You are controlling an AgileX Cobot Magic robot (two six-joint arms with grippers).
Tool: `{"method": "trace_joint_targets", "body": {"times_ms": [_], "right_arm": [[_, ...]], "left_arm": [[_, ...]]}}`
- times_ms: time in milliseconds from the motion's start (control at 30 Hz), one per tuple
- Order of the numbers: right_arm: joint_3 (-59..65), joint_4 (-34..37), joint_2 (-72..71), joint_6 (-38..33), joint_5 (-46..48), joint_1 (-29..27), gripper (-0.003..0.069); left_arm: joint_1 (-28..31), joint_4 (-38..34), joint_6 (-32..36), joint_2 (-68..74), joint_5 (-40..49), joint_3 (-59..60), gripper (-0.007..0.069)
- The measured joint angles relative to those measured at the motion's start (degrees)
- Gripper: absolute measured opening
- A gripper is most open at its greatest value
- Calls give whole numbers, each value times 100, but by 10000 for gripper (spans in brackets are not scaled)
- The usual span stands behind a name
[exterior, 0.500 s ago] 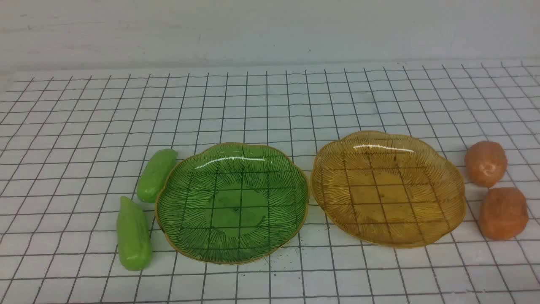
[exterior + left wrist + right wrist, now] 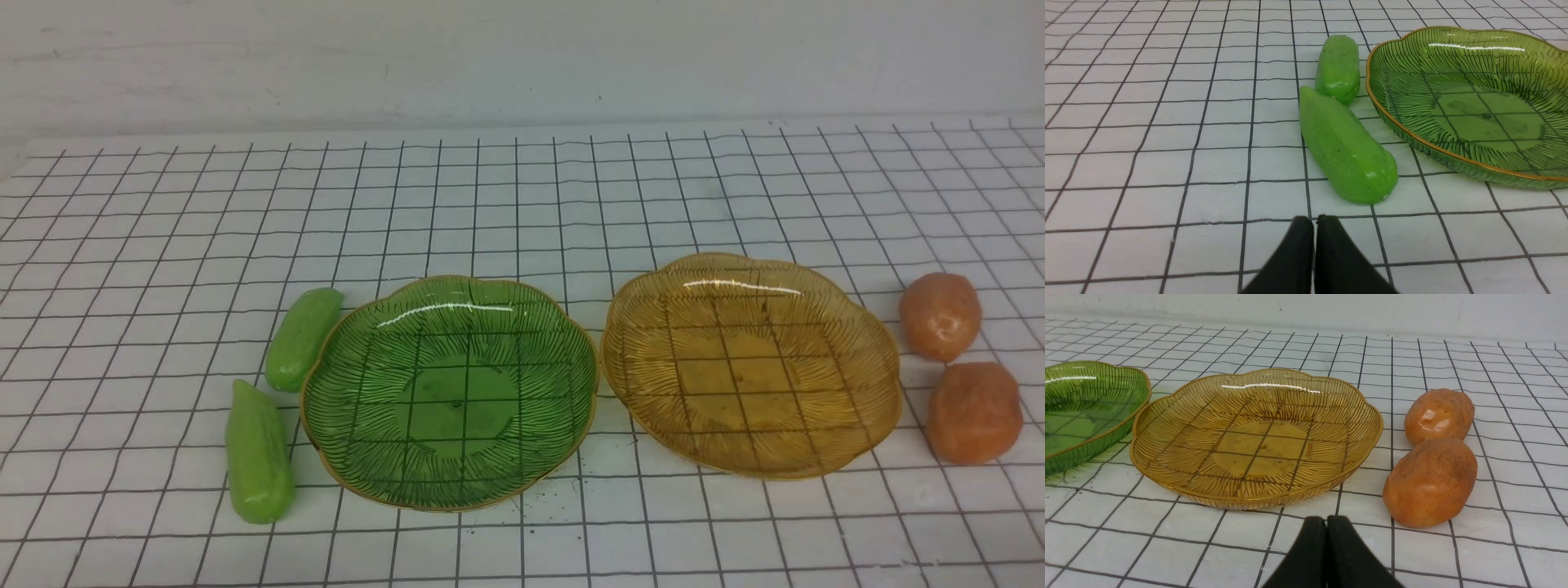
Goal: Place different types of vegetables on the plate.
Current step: 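Put the potato onto the plate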
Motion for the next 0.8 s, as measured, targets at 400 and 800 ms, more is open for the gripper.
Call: {"method": "trace_joint_targets", "body": {"times_ms": [400,800], "right_arm": [[0,0,0,0,0,0,-15],[0,0,0,0,0,0,-15]], "left_arm": [[0,20,0,0,0,0,-8],[0,81,0,0,0,0,-8]]}}
